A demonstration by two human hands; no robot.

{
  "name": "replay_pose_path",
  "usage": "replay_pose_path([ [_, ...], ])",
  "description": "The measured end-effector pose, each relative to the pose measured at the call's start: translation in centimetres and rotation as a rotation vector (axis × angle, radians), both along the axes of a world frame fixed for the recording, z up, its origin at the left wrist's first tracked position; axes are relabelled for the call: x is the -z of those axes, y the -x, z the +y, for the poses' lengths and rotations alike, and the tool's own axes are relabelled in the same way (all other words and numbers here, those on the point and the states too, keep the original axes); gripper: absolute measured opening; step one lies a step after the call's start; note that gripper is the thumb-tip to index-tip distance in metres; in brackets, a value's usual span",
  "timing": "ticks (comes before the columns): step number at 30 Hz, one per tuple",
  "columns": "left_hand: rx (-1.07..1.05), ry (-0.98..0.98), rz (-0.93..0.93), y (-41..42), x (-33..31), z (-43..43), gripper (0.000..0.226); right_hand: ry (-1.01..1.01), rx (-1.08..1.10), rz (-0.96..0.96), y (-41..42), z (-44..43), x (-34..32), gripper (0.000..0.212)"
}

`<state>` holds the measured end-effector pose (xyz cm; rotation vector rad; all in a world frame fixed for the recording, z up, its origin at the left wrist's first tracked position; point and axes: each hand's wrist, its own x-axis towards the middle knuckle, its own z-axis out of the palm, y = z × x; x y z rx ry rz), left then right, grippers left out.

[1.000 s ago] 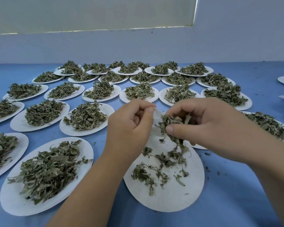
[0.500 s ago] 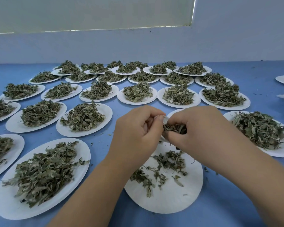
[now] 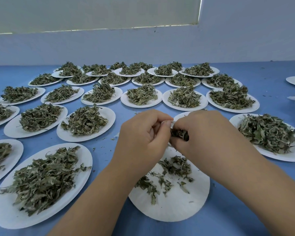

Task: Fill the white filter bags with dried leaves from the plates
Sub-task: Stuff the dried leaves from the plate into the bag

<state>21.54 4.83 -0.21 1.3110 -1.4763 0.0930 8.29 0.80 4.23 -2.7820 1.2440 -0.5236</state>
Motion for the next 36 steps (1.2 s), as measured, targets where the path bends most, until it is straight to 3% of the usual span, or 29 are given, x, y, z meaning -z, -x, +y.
replay_pose_path([
  [2, -0.007, -0.007, 0.023, 0.0, 0.0, 0.0, 0.013, 0.008, -0.011, -0.065, 0.2, 0.1, 0.1, 0.017],
  [6, 0.005, -0.036, 0.097, 0.0, 0.0, 0.0, 0.015, 0.012, -0.031, -0.167, 0.2, 0.5, 0.2, 0.019],
  [15, 0.033, -0.071, 0.124, 0.1, 0.0, 0.1, 0.015, 0.068, -0.041, -0.075, -0.3, 0.4, 0.2, 0.026],
  [18, 0.015, -0.071, 0.154, 0.0, -0.1, 0.1, 0.014, -0.076, -0.091, -0.15, 0.2, 0.2, -0.1, 0.013],
  [21, -0.013, -0.064, 0.186, 0.1, -0.3, 0.1, 0.015, -0.248, -0.136, -0.273, 0.8, 0.1, -0.4, 0.037],
  [30, 0.036, -0.069, 0.257, 0.1, -0.3, 0.2, 0.012, -0.254, -0.116, -0.47, 0.7, -0.3, -0.4, 0.025],
  [36, 0.037, -0.066, 0.28, 0.0, -0.4, 0.2, 0.013, -0.5, -0.177, -0.55, 1.1, -0.5, -1.0, 0.025],
])
